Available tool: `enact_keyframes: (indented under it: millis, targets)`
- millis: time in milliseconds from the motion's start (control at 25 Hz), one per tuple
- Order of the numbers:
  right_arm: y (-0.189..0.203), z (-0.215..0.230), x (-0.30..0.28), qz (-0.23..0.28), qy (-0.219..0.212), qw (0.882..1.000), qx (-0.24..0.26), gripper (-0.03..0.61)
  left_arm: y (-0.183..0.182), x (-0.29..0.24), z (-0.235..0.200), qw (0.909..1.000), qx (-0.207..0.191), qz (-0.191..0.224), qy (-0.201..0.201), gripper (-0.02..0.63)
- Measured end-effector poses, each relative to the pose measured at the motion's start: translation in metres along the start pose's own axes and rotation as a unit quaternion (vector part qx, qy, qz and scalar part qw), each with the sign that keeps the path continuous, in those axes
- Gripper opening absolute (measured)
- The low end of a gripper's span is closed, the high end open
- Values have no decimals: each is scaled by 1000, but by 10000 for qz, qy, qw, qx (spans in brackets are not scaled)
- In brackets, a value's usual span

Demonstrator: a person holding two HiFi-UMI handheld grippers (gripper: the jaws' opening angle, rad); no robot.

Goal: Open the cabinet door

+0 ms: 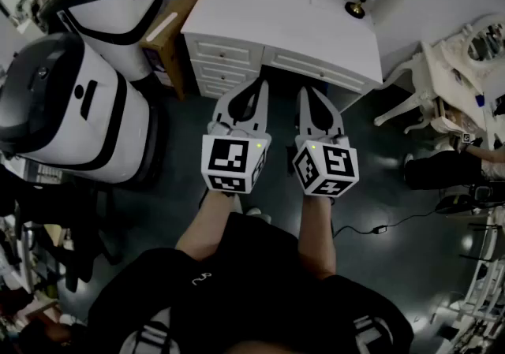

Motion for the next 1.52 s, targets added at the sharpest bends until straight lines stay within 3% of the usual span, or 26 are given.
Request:
enact_keyframes:
  millis: [320, 640, 760, 840, 960, 1240, 1520]
  targets:
    - [-13, -25, -72, 25, 50, 9999, 133, 20, -7, -36, -66, 10000, 44, 81, -12, 11]
    - [-12, -62, -164, 32, 43, 9998, 207, 20, 6, -71, -167, 9994, 258, -13, -247, 11]
    - [-1, -44, -178, -156, 464, 9984, 268, 20, 17, -79, -192, 9985, 418, -56, -352, 11]
    - [3, -29, -180, -224, 747, 9966, 268, 20, 21, -81, -198, 9984, 467, -41, -329, 11]
    - [-5, -25, -187, -79, 802, 9964, 252, 20, 19, -91, -197, 9989, 453, 43, -143, 11]
    - [-15, -28, -203, 134, 550, 9981, 240, 20, 1, -114, -185, 9993, 222, 249, 174, 11]
    - [-16, -15, -250, 111, 268, 9995, 132, 20, 5, -151, -207, 9998, 40, 190, 15, 11]
Point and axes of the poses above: the fingertips, and each gripper's own axes: x backward along the fingers, z to its right, y out of its underside, the point moved 4 cm from there along x, backward along the fingers, and after that the axes turned 12 degrees about -x, right-handed, at the moved point
